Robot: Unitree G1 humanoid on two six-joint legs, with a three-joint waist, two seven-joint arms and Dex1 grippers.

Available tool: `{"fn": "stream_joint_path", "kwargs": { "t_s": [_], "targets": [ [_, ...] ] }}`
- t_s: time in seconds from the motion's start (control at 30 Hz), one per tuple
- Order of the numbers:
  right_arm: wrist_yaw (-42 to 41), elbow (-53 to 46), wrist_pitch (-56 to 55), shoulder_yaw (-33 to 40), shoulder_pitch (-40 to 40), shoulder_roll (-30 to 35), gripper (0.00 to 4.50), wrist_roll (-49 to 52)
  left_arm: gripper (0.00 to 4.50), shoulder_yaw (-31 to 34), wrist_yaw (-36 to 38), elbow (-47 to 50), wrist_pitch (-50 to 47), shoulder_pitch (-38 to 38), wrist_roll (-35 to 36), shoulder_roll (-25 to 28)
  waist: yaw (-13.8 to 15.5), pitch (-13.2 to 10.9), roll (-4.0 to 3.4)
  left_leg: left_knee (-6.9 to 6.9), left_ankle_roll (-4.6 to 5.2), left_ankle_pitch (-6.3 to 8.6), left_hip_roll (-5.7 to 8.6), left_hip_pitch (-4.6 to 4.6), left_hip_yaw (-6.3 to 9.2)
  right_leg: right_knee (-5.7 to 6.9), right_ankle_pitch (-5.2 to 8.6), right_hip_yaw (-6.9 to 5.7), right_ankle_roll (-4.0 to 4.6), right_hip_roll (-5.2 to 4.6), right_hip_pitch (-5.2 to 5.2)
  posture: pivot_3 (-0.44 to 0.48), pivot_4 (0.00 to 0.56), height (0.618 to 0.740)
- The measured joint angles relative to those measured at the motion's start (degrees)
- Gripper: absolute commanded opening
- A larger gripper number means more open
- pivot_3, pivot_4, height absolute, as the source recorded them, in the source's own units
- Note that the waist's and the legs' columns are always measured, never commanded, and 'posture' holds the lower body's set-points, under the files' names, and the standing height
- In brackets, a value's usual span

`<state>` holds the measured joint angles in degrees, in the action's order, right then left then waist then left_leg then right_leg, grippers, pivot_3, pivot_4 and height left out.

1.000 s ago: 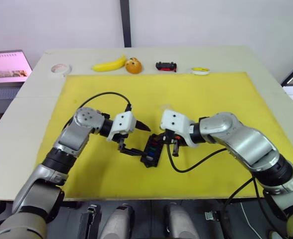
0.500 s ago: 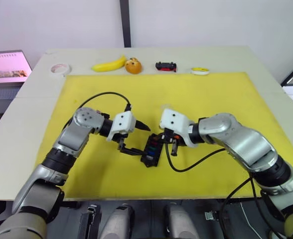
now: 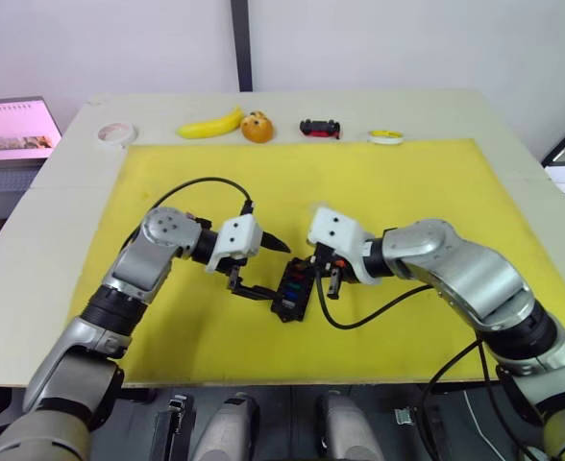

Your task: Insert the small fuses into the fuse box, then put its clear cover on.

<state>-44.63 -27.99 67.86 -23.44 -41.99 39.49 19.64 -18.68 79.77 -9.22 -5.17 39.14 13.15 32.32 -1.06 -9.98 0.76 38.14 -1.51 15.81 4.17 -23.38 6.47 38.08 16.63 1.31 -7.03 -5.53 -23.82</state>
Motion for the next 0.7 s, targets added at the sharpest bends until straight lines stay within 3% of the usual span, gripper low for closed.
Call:
{"fn": "stream_joint_path", "kwargs": {
  "t_s": [0.2, 0.23, 0.3, 0.37, 0.7],
  "targets": [
    [0.8, -0.6, 0.5, 0.2, 0.0, -0.1, 0.0, 0.4, 4.46, 0.0, 0.0, 0.3, 0.0, -0.2, 0.0, 0.0, 0.0, 0.0, 0.0, 0.0, 0.01, 0.0, 0.0, 0.0, 0.0, 0.0, 0.0, 0.0, 0.0, 0.0, 0.0, 0.0, 0.15, 0.74],
    [0.8, -0.6, 0.4, 0.2, 0.0, -0.1, 0.67, 0.5, 4.5, 0.0, 0.0, 0.3, 0.0, -0.2, 0.0, 0.0, 0.0, 0.0, 0.0, 0.0, 0.01, 0.01, 0.0, 0.0, 0.0, 0.0, 0.0, 0.0, 0.0, 0.0, 0.0, 0.0, 0.15, 0.74],
    [1.0, -0.6, 0.4, 0.1, 0.3, 0.2, 1.35, 0.5, 4.5, 0.0, 0.0, 0.3, 0.0, -0.2, 0.0, 0.0, 0.1, 0.0, 0.0, 0.0, 0.02, 0.01, 0.0, 0.0, 0.0, 0.0, 0.0, 0.0, 0.0, 0.0, -0.01, 0.0, 0.15, 0.74],
    [1.1, -0.7, 0.4, 0.6, 0.3, 0.3, 2.38, 0.7, 4.5, 0.0, 0.0, 0.3, 0.1, -0.2, 0.0, 0.0, 0.0, 0.0, 0.0, 0.0, 0.02, 0.01, 0.0, 0.0, 0.0, 0.0, 0.0, 0.0, 0.0, 0.0, -0.01, 0.0, 0.15, 0.74],
    [-0.4, -2.2, -1.6, 6.3, 1.0, 2.1, 2.38, 3.4, 4.5, 0.0, 0.1, 0.3, 0.5, -0.3, 0.0, 0.3, 0.1, 0.0, 0.0, 0.0, 0.04, 0.02, 0.0, -0.01, 0.0, 0.0, 0.0, 0.0, 0.0, 0.0, -0.02, 0.0, 0.15, 0.74]
  ]
}}
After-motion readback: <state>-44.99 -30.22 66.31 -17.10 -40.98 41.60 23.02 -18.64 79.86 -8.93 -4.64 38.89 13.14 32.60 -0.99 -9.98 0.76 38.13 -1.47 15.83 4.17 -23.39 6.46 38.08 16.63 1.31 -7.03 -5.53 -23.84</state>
